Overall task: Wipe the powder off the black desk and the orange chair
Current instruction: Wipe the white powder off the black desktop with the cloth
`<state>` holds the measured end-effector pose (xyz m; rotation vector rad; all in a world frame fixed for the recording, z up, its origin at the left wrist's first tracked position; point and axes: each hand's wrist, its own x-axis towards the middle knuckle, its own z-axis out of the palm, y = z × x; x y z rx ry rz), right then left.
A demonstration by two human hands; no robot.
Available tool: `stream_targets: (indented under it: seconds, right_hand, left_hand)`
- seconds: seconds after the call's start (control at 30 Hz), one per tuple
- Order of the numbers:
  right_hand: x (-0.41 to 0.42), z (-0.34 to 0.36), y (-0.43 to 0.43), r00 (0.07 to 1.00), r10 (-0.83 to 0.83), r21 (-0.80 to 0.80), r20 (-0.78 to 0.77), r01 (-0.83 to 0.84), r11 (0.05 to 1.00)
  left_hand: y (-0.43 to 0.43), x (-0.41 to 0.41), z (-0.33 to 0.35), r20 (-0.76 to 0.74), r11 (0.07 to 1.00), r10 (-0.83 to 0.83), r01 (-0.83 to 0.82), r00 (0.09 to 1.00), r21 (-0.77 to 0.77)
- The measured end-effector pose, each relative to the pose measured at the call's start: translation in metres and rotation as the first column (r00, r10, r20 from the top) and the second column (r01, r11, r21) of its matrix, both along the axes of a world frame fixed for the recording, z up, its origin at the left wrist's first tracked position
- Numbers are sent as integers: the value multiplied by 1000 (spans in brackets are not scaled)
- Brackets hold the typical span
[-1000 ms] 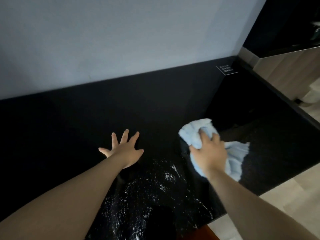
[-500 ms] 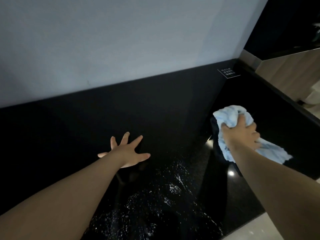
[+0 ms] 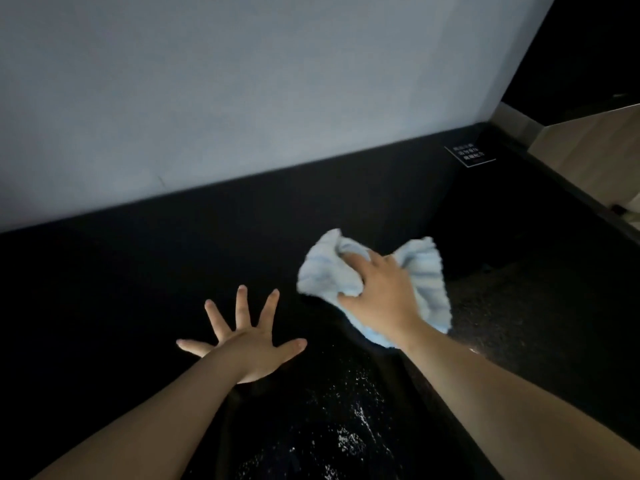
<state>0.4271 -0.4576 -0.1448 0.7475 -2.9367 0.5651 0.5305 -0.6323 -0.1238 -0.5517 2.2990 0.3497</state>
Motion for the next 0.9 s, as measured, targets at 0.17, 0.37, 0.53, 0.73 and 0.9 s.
stream_targets:
  seconds: [0.17,0.37,0.53,0.73,0.9]
  right_hand:
    - [-54,15,37,916,-391,-357,-93,336,871]
    - [-103,15,71,692,-672,252,263,623,740]
    - [-71,7,-15,964,-245,66,102,239,969]
    - [-31,-2,-24,993,-39,76,-114,48,996]
    - [-57,7,-17,899,-421,200,123,393,897]
  left_hand:
    - [1,1,-4,-35,1000,-8,8,999,-1]
    - [1,0,-7,-63,1000,-5,5,998,-3]
    - [1,4,-11,-149,1000,18,-20,989,-11]
    - [-2,4,-14,-203,996,89,-93,975,-7]
    - [-1,3,-14,-239,992,125,-121,963,30]
